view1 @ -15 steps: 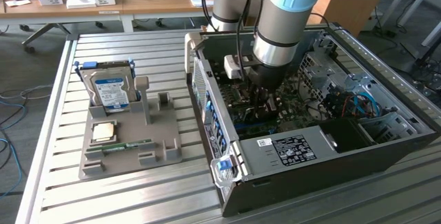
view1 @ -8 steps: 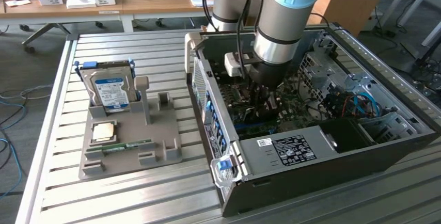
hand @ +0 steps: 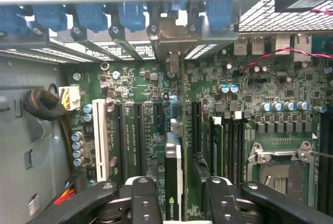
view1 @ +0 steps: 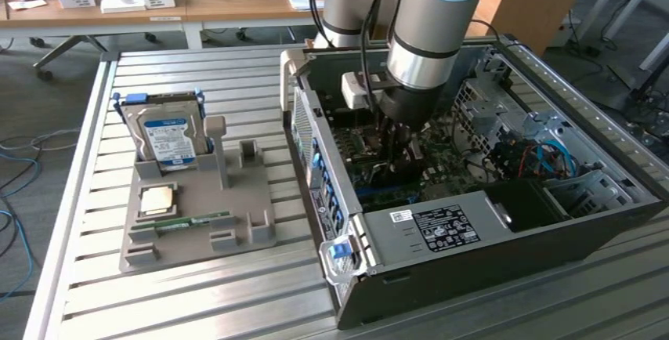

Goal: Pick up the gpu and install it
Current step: 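Insert the gpu into the slot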

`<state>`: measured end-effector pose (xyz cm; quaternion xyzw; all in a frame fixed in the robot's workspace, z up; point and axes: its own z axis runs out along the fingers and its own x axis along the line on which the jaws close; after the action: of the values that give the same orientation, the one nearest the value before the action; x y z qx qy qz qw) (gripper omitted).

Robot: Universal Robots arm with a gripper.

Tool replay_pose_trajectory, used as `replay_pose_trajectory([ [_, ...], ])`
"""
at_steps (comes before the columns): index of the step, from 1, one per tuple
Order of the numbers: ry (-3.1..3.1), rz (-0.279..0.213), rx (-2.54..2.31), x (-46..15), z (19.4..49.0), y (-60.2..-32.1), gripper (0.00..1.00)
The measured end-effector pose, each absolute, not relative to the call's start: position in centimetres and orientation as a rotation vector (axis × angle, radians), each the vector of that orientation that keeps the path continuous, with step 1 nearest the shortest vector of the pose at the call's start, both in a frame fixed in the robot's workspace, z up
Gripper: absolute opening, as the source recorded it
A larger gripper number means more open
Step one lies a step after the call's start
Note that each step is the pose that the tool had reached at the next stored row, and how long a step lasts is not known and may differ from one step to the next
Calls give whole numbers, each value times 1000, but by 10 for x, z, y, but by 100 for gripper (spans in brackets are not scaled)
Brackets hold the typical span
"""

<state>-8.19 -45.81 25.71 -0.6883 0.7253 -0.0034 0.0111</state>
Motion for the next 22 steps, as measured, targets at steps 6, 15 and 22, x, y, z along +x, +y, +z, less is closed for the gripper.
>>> replay_pose_trajectory([
  [6,2263,-11,-2147,-82,257,-458,40],
  [15,2263,-11,-2147,-82,257,-458,26],
  [22,2262,-11,-2148,-82,257,-458,26],
])
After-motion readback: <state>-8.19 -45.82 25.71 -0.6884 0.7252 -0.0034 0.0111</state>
